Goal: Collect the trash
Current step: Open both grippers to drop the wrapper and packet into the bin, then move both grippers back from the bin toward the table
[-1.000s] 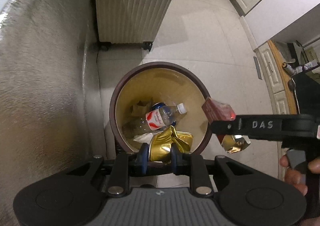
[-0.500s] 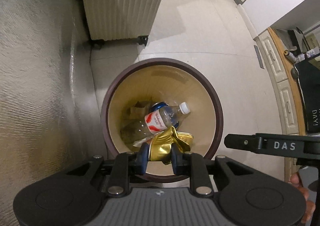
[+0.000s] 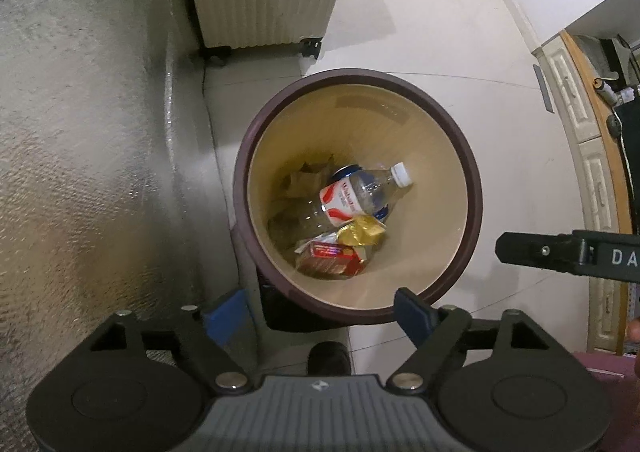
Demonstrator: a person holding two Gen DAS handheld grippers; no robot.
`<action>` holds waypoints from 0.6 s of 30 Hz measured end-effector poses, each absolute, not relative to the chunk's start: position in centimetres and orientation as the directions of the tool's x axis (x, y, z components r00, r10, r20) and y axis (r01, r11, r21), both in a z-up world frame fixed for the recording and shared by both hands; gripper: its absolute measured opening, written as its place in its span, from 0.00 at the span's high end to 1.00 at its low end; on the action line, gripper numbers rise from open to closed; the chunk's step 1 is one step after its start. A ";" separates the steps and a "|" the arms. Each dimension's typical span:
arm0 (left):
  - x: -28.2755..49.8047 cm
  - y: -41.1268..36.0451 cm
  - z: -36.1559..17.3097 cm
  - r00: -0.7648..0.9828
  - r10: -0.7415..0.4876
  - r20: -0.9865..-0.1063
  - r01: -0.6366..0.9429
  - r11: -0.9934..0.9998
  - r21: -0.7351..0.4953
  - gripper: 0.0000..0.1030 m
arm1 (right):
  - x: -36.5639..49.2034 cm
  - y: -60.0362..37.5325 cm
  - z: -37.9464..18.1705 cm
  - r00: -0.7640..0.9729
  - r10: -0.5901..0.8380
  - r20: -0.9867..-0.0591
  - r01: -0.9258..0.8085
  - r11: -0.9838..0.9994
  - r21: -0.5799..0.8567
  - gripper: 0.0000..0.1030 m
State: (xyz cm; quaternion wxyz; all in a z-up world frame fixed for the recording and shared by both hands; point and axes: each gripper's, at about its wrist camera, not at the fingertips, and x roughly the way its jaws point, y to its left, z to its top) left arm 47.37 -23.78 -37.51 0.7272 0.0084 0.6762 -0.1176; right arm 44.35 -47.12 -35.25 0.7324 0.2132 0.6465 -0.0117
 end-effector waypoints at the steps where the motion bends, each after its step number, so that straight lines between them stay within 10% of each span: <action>1: 47.3 -23.7 -37.4 0.060 -0.159 -0.985 0.181 0.973 -0.146 0.18 | 44.2 -47.0 -35.1 0.164 0.261 -0.951 0.289 0.909 0.299 0.36; 18: 46.0 -22.4 -33.3 0.137 -0.163 -0.977 0.144 0.979 -0.143 0.00 | 42.8 -46.4 -30.8 0.238 0.228 -0.944 0.106 0.960 0.259 0.07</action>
